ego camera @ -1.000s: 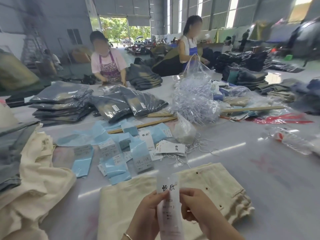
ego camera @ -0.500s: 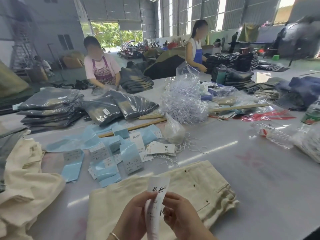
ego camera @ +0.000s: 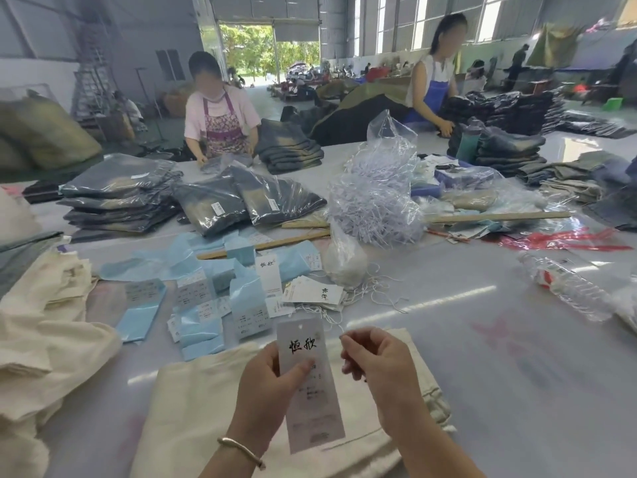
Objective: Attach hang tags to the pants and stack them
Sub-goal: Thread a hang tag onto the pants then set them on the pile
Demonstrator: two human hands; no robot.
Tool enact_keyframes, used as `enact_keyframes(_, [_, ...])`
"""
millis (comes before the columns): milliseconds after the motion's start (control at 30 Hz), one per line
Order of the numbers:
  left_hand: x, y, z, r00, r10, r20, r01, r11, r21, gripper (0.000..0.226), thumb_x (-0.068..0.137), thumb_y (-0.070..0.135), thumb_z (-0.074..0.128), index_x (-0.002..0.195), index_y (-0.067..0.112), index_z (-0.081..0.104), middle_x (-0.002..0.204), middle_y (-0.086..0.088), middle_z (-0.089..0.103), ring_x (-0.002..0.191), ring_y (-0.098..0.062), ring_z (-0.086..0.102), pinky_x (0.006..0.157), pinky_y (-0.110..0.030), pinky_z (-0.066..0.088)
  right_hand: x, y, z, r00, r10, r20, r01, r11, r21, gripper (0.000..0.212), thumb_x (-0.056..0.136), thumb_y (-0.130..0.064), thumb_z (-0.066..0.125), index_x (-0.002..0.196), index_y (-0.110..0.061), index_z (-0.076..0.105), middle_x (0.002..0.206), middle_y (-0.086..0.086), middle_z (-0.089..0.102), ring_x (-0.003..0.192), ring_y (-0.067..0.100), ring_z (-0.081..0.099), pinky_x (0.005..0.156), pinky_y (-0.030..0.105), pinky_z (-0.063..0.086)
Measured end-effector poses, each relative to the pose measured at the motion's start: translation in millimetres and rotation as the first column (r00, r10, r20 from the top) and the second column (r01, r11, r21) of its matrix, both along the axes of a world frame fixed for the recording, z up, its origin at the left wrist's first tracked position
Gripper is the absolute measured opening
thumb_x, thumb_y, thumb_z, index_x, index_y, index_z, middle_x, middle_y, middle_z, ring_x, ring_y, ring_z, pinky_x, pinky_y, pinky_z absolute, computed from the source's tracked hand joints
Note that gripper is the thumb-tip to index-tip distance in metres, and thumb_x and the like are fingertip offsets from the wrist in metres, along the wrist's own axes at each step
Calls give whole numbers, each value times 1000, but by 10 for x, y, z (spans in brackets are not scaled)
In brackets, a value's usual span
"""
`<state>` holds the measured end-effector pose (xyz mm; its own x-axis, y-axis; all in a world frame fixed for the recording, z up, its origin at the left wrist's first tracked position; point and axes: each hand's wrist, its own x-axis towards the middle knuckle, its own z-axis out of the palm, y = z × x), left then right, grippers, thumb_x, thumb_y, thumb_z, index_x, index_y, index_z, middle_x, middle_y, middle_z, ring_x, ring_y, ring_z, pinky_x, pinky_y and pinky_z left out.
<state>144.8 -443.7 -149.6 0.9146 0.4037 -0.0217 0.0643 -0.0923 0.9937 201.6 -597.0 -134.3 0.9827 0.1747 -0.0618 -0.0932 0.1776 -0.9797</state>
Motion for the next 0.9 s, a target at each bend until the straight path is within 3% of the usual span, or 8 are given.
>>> enact_keyframes(167, [59,-253,114,991,-29,128,-2,972,234,25,70,38,76,93,30,69,82,4,74,74,-16,70,63,-33,58,102,-54,147,979,143,147,-131,988,-86,15,83,8,65,81,-5,73,65,11,70,55,17,66,53,22,53])
enact_keyframes(300, [77,-410,150,987,-49,154,-4,944,329,14,82,30,65,92,39,68,80,5,74,71,-15,69,65,-42,57,170,-98,160,959,158,234,-124,981,-152,16,83,4,68,83,-11,66,67,9,70,57,23,67,53,27,53])
enact_keyframes(467, [112,-536,130,984,-40,172,-34,912,408,18,92,23,62,96,40,67,81,11,73,72,-8,68,64,-25,54,288,-189,80,950,171,259,-115,969,-219,25,80,8,64,82,-14,52,64,12,64,55,27,64,58,42,56])
enact_keyframes(600, [153,-658,135,974,0,226,-99,900,424,24,92,29,53,76,42,65,70,15,65,63,-3,57,60,-18,43,332,-270,41,941,154,301,-77,965,-252,30,78,8,64,82,-19,51,62,8,65,50,21,63,56,37,53])
enact_keyframes(667, [175,-707,121,972,71,222,-137,945,296,28,94,35,50,72,32,67,68,5,65,64,-11,57,61,-23,44,341,-317,30,940,148,309,-70,966,-251,31,78,7,65,82,-21,51,61,6,65,49,19,63,56,34,53])
enact_keyframes(733, [215,-741,124,983,115,143,-125,990,62,39,97,40,49,78,17,74,75,-6,72,69,-25,63,65,-34,47,343,-362,16,935,152,321,-70,965,-252,33,78,6,66,81,-23,51,62,5,65,50,17,63,57,34,54])
enact_keyframes(833, [284,-750,120,1000,27,11,-23,972,-232,36,89,34,59,86,3,77,86,-21,73,75,-26,67,70,-39,49,338,-436,-27,926,178,333,-85,957,-276,33,79,4,66,80,-25,51,63,3,66,53,16,63,60,38,56])
enact_keyframes(900, [309,-780,106,998,-54,-26,44,956,-289,28,78,27,75,84,1,76,84,-20,72,75,-26,67,72,-36,51,342,-506,-52,925,207,320,-110,949,-294,32,78,4,66,79,-25,51,61,3,65,53,16,62,60,42,56])
